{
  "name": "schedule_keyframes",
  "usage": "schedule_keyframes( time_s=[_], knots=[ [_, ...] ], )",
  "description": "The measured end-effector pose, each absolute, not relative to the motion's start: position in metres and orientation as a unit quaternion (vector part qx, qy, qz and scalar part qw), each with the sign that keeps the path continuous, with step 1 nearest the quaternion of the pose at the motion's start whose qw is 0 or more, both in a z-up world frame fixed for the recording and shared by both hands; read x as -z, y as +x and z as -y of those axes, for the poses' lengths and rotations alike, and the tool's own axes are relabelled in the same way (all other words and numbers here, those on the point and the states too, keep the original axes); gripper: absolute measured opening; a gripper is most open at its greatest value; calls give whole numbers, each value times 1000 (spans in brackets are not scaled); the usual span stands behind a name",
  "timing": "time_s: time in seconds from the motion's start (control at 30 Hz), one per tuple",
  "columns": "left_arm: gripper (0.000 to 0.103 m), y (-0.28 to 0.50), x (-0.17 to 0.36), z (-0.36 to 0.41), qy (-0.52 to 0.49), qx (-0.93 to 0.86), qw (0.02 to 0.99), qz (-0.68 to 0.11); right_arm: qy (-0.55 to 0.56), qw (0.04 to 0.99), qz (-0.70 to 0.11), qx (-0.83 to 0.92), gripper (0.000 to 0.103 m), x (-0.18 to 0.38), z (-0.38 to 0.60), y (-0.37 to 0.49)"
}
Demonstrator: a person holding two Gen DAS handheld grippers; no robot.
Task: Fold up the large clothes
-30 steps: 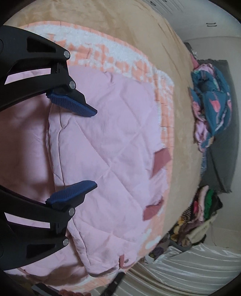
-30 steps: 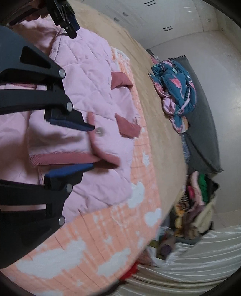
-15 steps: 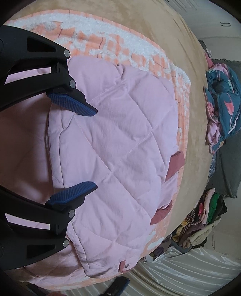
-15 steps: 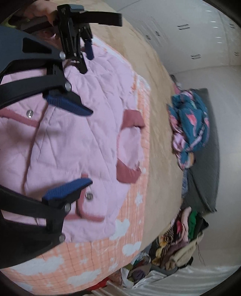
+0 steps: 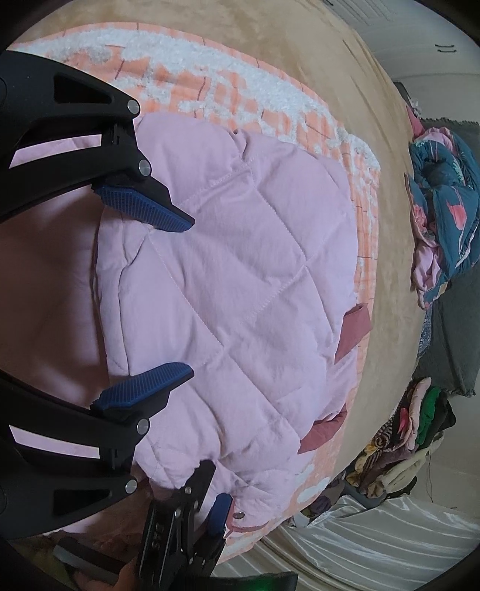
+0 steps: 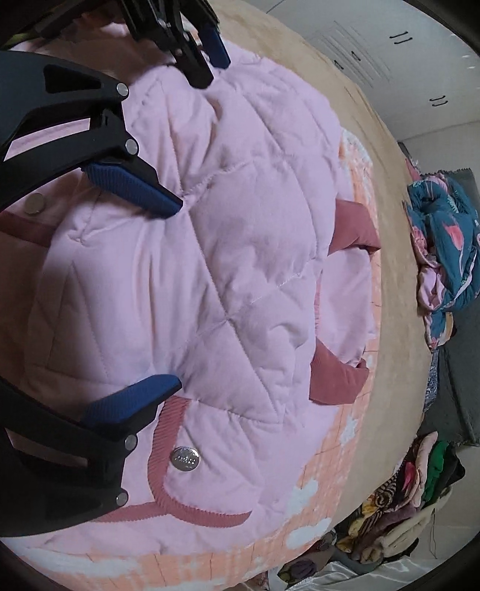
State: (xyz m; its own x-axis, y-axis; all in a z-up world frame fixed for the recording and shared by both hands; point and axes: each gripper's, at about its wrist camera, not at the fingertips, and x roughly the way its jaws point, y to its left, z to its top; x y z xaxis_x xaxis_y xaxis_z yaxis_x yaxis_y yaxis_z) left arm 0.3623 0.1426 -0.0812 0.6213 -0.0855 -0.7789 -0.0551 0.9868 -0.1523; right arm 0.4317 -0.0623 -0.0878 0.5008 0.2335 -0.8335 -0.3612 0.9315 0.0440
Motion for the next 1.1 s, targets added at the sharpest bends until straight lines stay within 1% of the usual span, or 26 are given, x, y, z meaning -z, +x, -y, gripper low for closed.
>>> schedule_keyframes(
  time_s=[0.4, 0.57, 0.93, 1.1],
  knots=[
    [66, 355, 73, -143, -79, 1, 894, -440, -62, 871, -459, -161, 91, 92, 64, 430],
    [73, 346, 63, -142, -86, 8, 896, -436, -43, 875, -453, -164, 91, 90, 72, 419],
    [81, 336, 51, -140, -90, 13, 899, -429, -11, 880, -449, -156, 90, 81, 90, 387],
    [88, 330, 44, -141, -94, 15, 901, -422, 30, 885, -436, -159, 91, 70, 104, 367]
  ],
)
